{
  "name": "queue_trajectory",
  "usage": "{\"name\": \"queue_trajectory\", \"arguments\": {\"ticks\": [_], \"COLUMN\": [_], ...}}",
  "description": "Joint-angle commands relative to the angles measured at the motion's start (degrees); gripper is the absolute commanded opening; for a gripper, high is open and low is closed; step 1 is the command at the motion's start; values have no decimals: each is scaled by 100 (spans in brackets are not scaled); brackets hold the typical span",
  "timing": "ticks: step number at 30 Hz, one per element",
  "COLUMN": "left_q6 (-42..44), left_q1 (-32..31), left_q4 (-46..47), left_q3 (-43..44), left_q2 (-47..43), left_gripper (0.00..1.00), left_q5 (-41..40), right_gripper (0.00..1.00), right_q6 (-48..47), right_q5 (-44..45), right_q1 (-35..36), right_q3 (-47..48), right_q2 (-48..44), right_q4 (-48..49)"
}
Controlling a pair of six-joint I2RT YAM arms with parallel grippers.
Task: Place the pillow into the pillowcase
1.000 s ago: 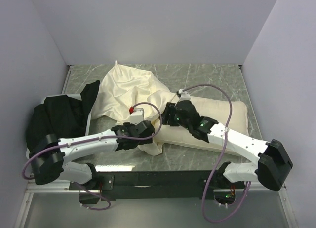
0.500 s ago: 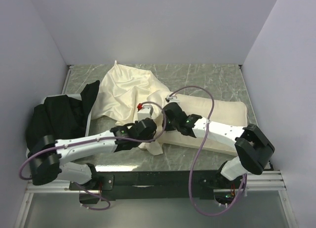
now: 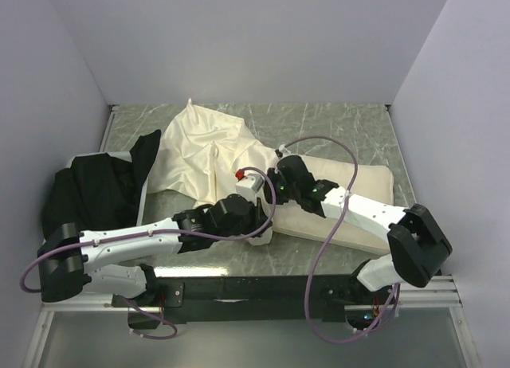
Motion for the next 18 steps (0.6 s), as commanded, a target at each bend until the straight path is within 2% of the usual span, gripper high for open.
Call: {"name": "queue_trajectory", "arguments": {"ticks": [1,2,3,5,6,7,8,9,10,11,12,13,14,16,18], "left_q6": [-516,-621,-744,-1078,-1201,-1289,-1299,-1333,-1308,-1281,-1229,-1185,-1158,-1061,-931], "left_q1": [14,23,32,32,32,32,23,32,32,32,23,32,32,32,32], "left_q4": [22,-49,-241,-444,-541,-542,-498,-506,-515,-550,-611,-838,-1006,-1331,-1920], "left_q3": [-128,-119,-102,-67,-49,-58,-75,-75,-67,-49,55,161,284,732,1274], "left_q2": [130,209,253,402,429,438,412,386,281,202,131,35,-1,-63,-19], "left_gripper": [2,3,4,6,7,9,14,21,32,39,52,59,62,67,69], "left_q5": [-465,-588,-737,-1106,-1186,-1178,-1160,-1169,-1178,-1186,-1213,-1335,-1423,-1573,-1994], "right_gripper": [21,31,52,67,78,82,85,92,96,100,100,100,100,100,100], "right_q6": [308,282,255,168,132,106,88,62,-8,-61,-140,-306,-394,-596,-676], "right_q5": [-67,-23,212,573,880,1083,1268,1626,1743,1814,1823,1832,1867,1990,1868], "right_q1": [-106,-150,-168,-186,-186,-238,-256,-317,-544,-738,-949,-1151,-1588,-1986,-2688], "right_q3": [-242,-356,-383,-410,-427,-436,-462,-489,-541,-568,-594,-559,-533,-506,-550], "right_q2": [-640,-771,-1060,-1369,-1657,-1791,-2079,-2221,-2345,-2468,-2643,-2671,-2680,-2662,-2618], "right_q4": [452,407,320,-110,-259,-583,-743,-892,-1120,-1183,-1262,-1315,-1385,-1473,-1483]}}
